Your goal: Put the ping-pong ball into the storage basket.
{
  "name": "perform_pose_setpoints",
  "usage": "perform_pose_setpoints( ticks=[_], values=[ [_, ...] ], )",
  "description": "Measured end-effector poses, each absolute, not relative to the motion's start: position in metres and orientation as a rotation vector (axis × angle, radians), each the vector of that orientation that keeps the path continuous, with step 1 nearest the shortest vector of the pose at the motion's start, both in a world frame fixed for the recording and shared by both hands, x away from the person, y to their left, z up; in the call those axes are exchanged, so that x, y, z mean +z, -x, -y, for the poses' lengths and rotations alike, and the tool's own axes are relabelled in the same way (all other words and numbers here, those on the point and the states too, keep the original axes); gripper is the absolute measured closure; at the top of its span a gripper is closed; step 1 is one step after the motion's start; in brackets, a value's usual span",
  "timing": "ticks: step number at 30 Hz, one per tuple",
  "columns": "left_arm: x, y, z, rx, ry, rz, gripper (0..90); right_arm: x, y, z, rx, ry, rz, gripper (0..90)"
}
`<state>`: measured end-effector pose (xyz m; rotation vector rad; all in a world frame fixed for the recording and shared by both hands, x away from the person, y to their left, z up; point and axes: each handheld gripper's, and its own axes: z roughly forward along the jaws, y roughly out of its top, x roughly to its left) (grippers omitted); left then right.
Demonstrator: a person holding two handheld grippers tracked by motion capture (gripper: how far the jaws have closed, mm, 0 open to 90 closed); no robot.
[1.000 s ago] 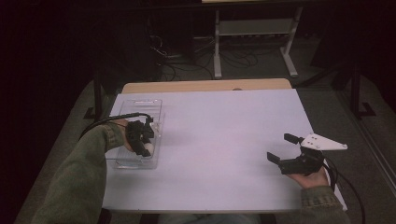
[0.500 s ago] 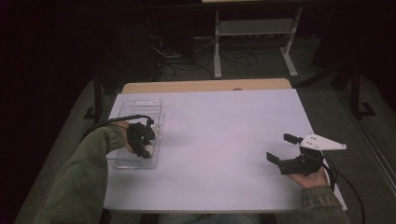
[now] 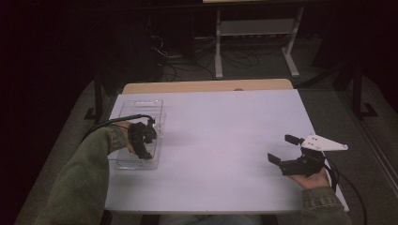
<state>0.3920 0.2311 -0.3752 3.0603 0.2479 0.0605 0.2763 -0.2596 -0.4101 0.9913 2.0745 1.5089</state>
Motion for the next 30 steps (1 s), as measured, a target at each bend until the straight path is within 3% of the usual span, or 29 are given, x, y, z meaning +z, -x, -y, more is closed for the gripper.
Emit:
perform_pose_setpoints(
  ticks=[3,7,12,30],
  values=[
    [-0.372,-0.393,-0.233,0.119,-3.052,-0.285,14.6,-0.41,-0.276,0.259,1.504,-0.989,-2.084,0.5],
    [-0.368,-0.393,-0.235,0.142,-3.056,-0.287,12.2,-0.41,-0.276,0.259,1.506,-0.99,-2.083,0.5],
    [-0.363,-0.392,-0.234,0.21,-3.053,-0.321,0.0,-0.41,-0.276,0.259,1.505,-0.991,-2.082,0.5],
    [-0.33,-0.377,-0.253,0.36,-2.827,-0.381,0.0,-0.41,-0.276,0.259,1.506,-0.988,-2.079,0.5]
  ],
)
